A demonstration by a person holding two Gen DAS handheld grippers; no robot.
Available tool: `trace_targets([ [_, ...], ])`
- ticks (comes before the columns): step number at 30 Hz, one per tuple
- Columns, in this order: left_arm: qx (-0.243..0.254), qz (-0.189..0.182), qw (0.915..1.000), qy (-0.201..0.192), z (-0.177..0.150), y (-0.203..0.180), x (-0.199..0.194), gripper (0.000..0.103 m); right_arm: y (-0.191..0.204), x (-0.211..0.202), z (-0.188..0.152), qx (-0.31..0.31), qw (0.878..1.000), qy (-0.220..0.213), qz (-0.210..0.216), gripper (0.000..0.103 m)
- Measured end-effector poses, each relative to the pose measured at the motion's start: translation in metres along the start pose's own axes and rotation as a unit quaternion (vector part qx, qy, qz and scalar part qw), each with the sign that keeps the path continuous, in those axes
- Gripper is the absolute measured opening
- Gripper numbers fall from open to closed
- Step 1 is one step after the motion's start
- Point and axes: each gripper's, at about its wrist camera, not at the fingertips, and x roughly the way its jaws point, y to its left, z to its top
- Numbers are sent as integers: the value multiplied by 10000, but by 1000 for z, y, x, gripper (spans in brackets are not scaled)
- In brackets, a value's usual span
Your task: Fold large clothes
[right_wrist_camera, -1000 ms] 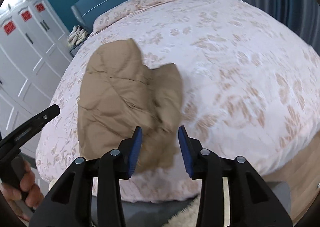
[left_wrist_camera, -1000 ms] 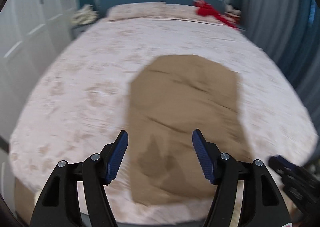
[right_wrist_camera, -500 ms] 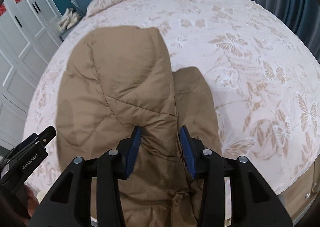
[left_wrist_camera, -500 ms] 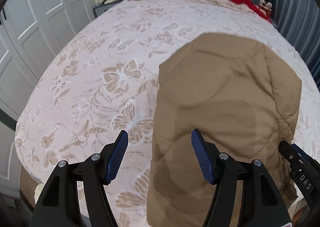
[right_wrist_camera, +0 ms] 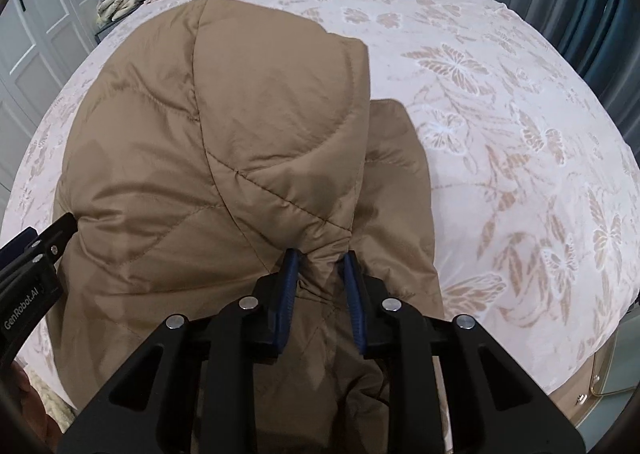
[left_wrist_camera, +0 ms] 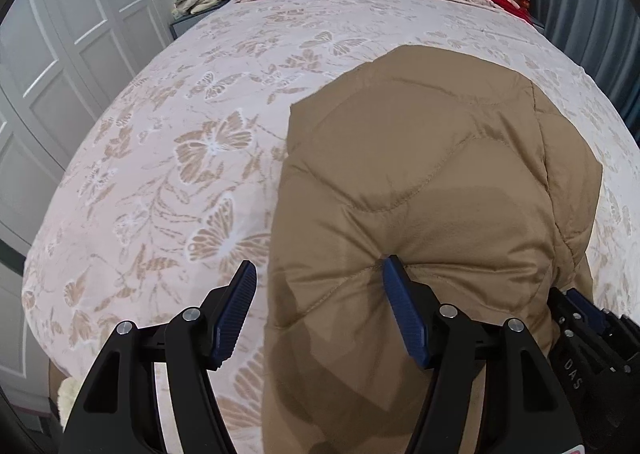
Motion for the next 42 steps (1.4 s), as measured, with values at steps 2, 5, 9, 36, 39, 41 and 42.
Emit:
trace_targets([
  [2, -22, -35, 10000, 30, -1, -3, 7, 63, -4, 8, -3, 78, 10000, 34, 53, 22],
  [5, 19, 9, 10000, -7, -3, -10, 13, 63, -7, 17, -6, 87, 9999, 29, 65, 22],
  [9, 78, 142, 9998, -114, -6, -19, 23, 63, -7, 25, -11, 131, 9999, -33, 75, 22],
  [36, -72, -121, 9998, 133, 7, 7, 19, 69, -51, 9, -22, 667, 9954, -42, 685, 28],
  [39, -223, 87, 9997, -52, 21, 32, 0, 67, -58, -27, -25, 636, 9964, -277, 485, 29],
  [41, -234, 125, 9995, -149, 33, 40, -7, 67, -53, -51, -17, 452, 9969, -557, 326, 29],
  [42, -279, 111, 9993, -233, 42, 44, -10, 67, -49, -62, -8, 392, 9960, -711, 369, 28],
])
